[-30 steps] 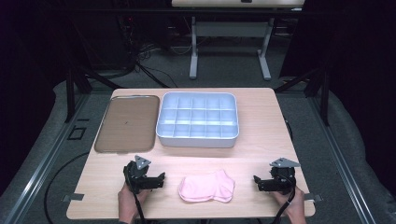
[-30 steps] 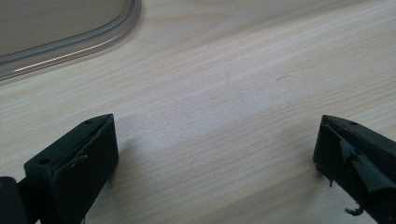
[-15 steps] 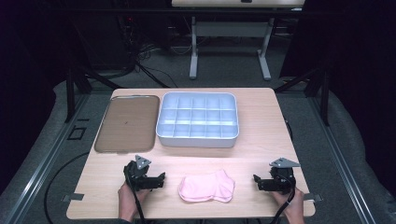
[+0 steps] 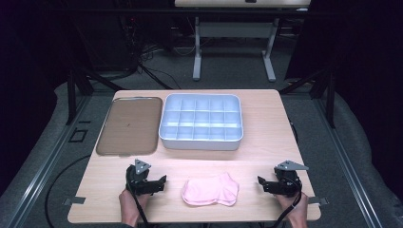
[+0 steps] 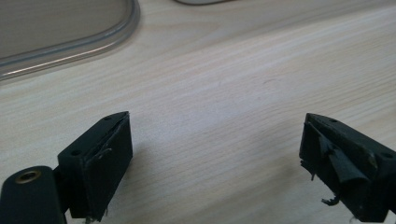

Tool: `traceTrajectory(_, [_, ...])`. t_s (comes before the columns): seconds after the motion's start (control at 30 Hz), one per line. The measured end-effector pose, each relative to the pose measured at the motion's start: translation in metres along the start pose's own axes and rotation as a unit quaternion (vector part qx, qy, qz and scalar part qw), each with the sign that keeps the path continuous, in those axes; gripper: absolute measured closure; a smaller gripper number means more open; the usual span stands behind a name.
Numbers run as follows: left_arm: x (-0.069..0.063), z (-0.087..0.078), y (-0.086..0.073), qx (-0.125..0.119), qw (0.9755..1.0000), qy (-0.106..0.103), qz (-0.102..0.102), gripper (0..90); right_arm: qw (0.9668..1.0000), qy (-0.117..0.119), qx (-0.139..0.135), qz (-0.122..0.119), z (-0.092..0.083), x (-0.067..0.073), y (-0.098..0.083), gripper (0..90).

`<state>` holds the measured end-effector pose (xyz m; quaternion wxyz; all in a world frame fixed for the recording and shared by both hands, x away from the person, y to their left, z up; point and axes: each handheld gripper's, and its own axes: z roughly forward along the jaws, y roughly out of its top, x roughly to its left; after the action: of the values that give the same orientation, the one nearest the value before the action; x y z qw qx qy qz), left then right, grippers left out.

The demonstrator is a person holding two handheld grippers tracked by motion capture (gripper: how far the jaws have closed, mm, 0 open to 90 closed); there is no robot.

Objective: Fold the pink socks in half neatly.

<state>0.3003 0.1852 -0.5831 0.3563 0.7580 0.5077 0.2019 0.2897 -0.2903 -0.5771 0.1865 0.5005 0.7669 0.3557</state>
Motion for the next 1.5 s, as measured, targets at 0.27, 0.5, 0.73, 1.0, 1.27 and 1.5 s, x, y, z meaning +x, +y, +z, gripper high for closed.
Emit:
traceTrajectory(0.27, [-0.015,-0.011,0.007,0.003,0.9984,-0.056,-0.009,15.6,0.9991,0.034,-0.006,-0.023,-0.013,0.026,0.017,32.1])
traceTrajectory(0.5, [-0.035,-0.019,0.013,-0.004,0.9953,-0.097,0.004,24.7,0.9968,0.068,0.005,-0.041,-0.012,0.048,0.025,46.8])
traceTrajectory(0.73, [-0.052,-0.013,0.01,0.018,0.9917,-0.126,0.019,35.4,0.9938,0.094,0.026,-0.053,0.0,0.064,0.028,60.1])
traceTrajectory(1.0, [-0.067,-0.007,0.008,0.033,0.9868,-0.154,0.039,46.0,0.9911,0.103,0.044,-0.071,0.015,0.08,0.03,67.1])
traceTrajectory(1.27, [-0.071,0.001,0.001,0.05,0.9821,-0.176,0.045,57.6,0.9893,0.105,0.068,-0.075,0.028,0.086,0.031,73.3])
traceTrajectory(1.5, [-0.072,0.0,-0.003,0.042,0.9804,-0.185,0.052,71.0,0.9887,0.102,0.071,-0.084,0.028,0.091,0.03,83.6])
